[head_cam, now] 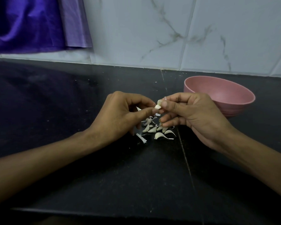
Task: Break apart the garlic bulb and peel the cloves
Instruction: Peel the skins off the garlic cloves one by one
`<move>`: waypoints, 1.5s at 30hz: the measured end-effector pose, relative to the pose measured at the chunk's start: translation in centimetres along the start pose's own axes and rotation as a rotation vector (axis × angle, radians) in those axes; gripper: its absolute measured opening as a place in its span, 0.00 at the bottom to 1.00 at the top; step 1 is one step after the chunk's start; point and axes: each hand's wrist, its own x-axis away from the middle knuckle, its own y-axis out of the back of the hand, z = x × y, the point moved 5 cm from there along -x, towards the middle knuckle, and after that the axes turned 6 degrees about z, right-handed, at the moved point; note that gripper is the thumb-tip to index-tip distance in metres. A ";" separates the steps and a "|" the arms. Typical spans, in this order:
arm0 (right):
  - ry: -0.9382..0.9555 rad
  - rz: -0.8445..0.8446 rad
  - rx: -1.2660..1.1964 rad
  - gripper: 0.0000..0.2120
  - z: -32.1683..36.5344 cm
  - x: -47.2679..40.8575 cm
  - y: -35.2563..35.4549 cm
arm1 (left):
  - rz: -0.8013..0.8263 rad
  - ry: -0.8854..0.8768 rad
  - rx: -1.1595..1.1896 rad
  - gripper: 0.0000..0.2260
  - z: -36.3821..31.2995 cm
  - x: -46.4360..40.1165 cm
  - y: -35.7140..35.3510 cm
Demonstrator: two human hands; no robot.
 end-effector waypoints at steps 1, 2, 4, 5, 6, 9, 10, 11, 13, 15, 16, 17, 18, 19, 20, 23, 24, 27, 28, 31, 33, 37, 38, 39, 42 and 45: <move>0.000 0.007 -0.014 0.14 0.0 0.0 -0.1 | 0.003 0.006 0.009 0.07 0.0 0.0 0.0; 0.001 0.015 -0.028 0.14 0.0 0.1 -0.2 | 0.003 0.016 0.027 0.08 0.1 0.0 0.0; 0.000 0.027 -0.054 0.15 0.0 0.1 -0.3 | -0.002 0.041 0.073 0.10 0.2 -0.1 0.0; -0.003 0.030 -0.061 0.15 0.0 0.1 -0.3 | -0.004 0.045 0.089 0.11 0.3 -0.2 0.0; -0.006 0.032 -0.063 0.15 0.0 0.1 -0.3 | -0.002 0.047 0.097 0.11 0.3 -0.2 0.0; -0.010 0.026 -0.053 0.15 -0.1 0.1 -0.2 | 0.008 0.053 0.081 0.08 0.4 -0.1 -0.1; -0.012 0.021 -0.049 0.16 -0.1 0.1 -0.2 | 0.011 0.053 0.070 0.07 0.4 -0.1 -0.1; -0.013 0.017 -0.044 0.16 -0.1 0.1 -0.1 | 0.013 0.049 0.057 0.06 0.3 -0.1 -0.1; -0.014 0.011 -0.032 0.16 -0.2 0.1 0.0 | 0.015 0.036 0.017 0.06 0.1 0.0 -0.1; -0.012 0.008 -0.010 0.15 -0.2 0.1 0.0 | 0.009 0.012 -0.039 0.06 -0.1 0.1 -0.1; -0.009 0.005 -0.002 0.15 -0.2 0.1 0.0 | 0.001 -0.003 -0.064 0.06 -0.3 0.1 -0.1; -0.006 0.001 0.002 0.15 -0.2 0.1 -0.1 | -0.009 -0.021 -0.086 0.06 -0.4 0.2 0.0; -0.004 -0.003 0.004 0.15 -0.1 0.1 -0.1 | -0.020 -0.039 -0.107 0.06 -0.5 0.2 0.0; -0.002 -0.004 0.003 0.15 -0.1 0.1 -0.2 | -0.031 -0.054 -0.128 0.06 -0.6 0.2 0.1; -0.001 -0.004 0.003 0.14 -0.1 0.1 -0.2 | -0.041 -0.065 -0.143 0.06 -0.7 0.3 0.1; -0.004 -0.003 0.017 0.13 -0.1 0.1 -0.1 | -0.069 -0.070 -0.155 0.05 -0.8 0.3 0.2; -0.004 -0.005 0.020 0.12 -0.1 0.1 -0.1 | -0.068 -0.067 -0.152 0.05 -0.8 0.3 0.2; 0.009 -0.007 0.031 0.11 -0.1 0.2 -0.2 | -0.051 -0.057 -0.140 0.07 -0.8 0.4 0.2; 0.012 -0.009 0.038 0.10 -0.1 0.3 -0.2 | -0.049 -0.051 -0.133 0.06 -0.8 0.4 0.2; 0.009 -0.022 0.054 0.08 -0.1 0.3 -0.3 | -0.049 -0.037 -0.134 0.04 -0.7 0.4 0.1; 0.003 -0.031 0.060 0.08 -0.1 0.3 -0.2 | -0.045 -0.038 -0.140 0.04 -0.7 0.4 0.0; -0.009 -0.044 0.037 0.07 -0.2 0.4 -0.2 | -0.046 -0.059 -0.170 0.04 -0.9 0.5 -0.1; -0.011 -0.042 0.034 0.07 -0.2 0.4 -0.2 | -0.053 -0.066 -0.175 0.04 -0.9 0.5 -0.1; -0.011 -0.036 0.033 0.07 -0.3 0.4 -0.2 | -0.060 -0.076 -0.180 0.05 -1.0 0.5 -0.1; -0.009 -0.028 0.024 0.07 -0.4 0.4 -0.2 | -0.063 -0.096 -0.189 0.05 -1.1 0.6 -0.3; -0.006 -0.023 0.004 0.08 -0.4 0.5 -0.3 | -0.066 -0.099 -0.188 0.04 -1.0 0.6 -0.4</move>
